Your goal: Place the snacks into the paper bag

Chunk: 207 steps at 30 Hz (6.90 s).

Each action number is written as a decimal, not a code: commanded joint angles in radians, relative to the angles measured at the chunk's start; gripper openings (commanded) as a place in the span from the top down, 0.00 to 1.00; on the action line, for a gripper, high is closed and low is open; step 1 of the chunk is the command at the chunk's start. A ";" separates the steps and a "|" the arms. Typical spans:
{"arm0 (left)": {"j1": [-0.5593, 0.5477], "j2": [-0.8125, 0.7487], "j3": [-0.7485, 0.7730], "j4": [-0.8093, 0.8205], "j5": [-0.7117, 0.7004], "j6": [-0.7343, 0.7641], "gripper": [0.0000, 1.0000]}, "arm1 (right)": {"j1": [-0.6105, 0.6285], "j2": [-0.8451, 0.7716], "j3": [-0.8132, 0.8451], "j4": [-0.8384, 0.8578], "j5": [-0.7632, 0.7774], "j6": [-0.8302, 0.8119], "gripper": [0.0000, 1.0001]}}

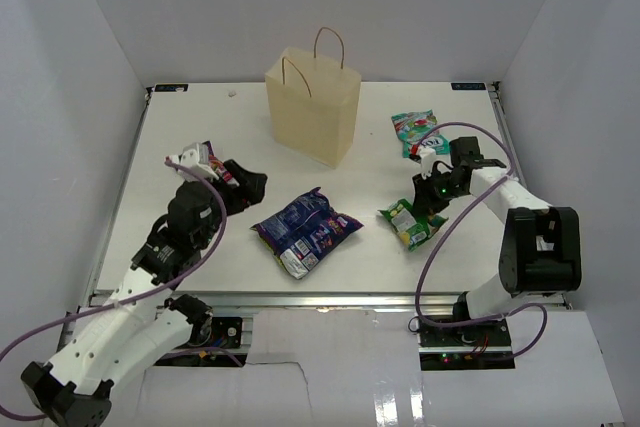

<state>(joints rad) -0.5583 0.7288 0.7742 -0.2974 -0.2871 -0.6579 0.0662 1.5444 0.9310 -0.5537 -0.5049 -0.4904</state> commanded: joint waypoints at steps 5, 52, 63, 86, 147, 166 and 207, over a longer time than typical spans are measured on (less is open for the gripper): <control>0.003 -0.163 -0.167 -0.167 -0.081 -0.220 0.07 | -0.006 -0.130 0.168 -0.058 -0.236 -0.114 0.92; 0.003 -0.054 -0.158 -0.287 -0.101 -0.243 0.07 | 0.651 0.003 0.454 -0.282 -0.191 -0.729 0.04; 0.003 -0.187 -0.147 -0.431 -0.155 -0.318 0.09 | 0.817 0.244 0.404 0.277 0.405 0.117 0.09; 0.003 -0.247 -0.153 -0.465 -0.187 -0.330 0.09 | 0.673 0.129 0.425 0.167 -0.136 0.032 0.92; 0.003 -0.175 -0.200 -0.345 -0.162 -0.296 0.08 | 0.520 0.427 1.474 0.828 0.499 -0.126 0.92; 0.003 -0.172 -0.199 -0.335 -0.150 -0.289 0.08 | 0.518 0.419 1.480 0.903 0.575 -0.203 0.92; 0.003 -0.203 -0.219 -0.329 -0.149 -0.292 0.08 | 0.543 0.289 1.111 0.900 0.514 -0.508 0.92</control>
<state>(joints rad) -0.5583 0.5327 0.5629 -0.6426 -0.4335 -0.9543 0.5930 1.9446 2.0510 0.1375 0.0395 -0.8913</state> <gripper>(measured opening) 0.917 0.081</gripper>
